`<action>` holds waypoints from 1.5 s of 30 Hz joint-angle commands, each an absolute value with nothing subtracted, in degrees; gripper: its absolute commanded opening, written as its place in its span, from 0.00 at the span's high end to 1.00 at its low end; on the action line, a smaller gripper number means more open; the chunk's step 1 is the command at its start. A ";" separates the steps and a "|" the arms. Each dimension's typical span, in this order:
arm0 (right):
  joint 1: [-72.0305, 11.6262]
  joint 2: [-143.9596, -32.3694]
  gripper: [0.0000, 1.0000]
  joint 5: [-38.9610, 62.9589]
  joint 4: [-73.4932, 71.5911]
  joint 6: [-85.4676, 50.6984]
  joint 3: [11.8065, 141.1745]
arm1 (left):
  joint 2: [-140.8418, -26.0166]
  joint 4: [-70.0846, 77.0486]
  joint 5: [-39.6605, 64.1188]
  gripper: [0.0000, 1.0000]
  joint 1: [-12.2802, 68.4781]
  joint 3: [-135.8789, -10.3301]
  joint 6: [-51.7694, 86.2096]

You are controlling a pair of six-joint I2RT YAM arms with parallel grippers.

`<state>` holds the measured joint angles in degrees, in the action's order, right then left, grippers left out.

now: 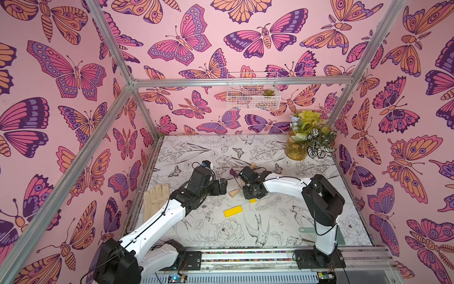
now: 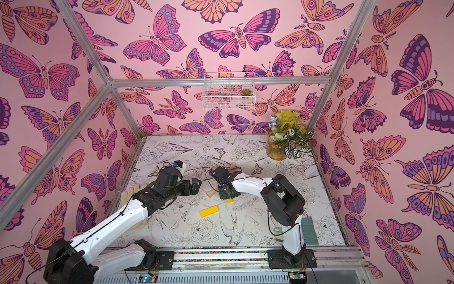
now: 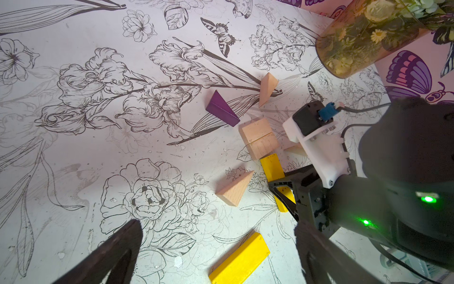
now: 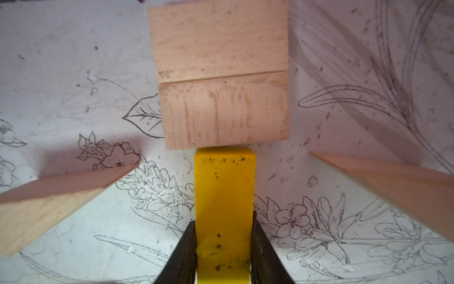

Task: Assemble a small pinwheel with building blocks
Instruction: Assemble the building block at the center of the board, then pick up the building block from the center of the board.

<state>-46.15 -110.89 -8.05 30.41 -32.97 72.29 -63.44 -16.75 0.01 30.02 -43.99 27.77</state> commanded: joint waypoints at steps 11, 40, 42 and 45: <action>-45.60 -108.89 0.47 -9.10 33.53 -32.29 74.40 | -63.37 -17.65 0.18 0.00 29.88 -43.20 28.17; -60.88 -111.35 0.36 -0.10 38.71 9.07 78.75 | -53.53 -27.86 6.06 0.00 15.85 -39.86 34.25; -61.21 -112.41 0.36 -1.29 38.46 10.20 79.28 | -53.38 -27.87 6.32 0.00 15.78 -39.87 34.00; -61.43 -113.35 0.34 -2.79 37.85 10.96 79.64 | -53.27 -27.86 6.67 0.00 15.71 -39.90 33.91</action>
